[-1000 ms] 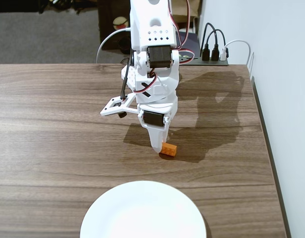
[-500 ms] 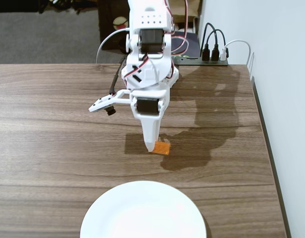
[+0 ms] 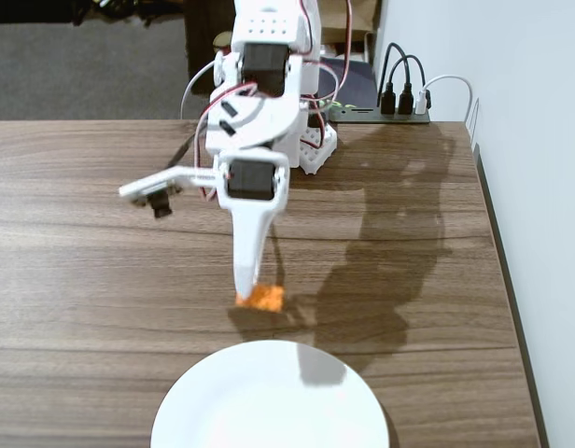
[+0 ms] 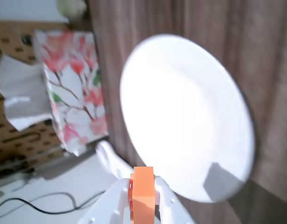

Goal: Grasp a lego block and put it on the plate.

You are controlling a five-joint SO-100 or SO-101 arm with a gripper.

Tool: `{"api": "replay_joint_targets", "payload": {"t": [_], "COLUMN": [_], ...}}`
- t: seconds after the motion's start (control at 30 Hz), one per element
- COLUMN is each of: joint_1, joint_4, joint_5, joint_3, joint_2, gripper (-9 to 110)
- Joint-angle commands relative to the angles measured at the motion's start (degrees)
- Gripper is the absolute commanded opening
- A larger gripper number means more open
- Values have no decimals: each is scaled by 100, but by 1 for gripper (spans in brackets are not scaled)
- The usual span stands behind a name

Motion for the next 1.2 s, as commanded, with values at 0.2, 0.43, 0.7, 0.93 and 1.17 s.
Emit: {"api": "replay_joint_targets", "payload": {"t": [0.2,0.43,0.7,0.93,1.17], "joint_1": [-18,-9,-44,-53,-53], "joint_4": [-176,229,1213,1521,1477], "joint_5": [105,352,879,1107,1081], "joint_3": [-1670,-2602,-3551,-4034,-4096], "joint_2": [-1784,-2918,-3920,-4465,-4544], "gripper": [1,1,1,1,1]}}
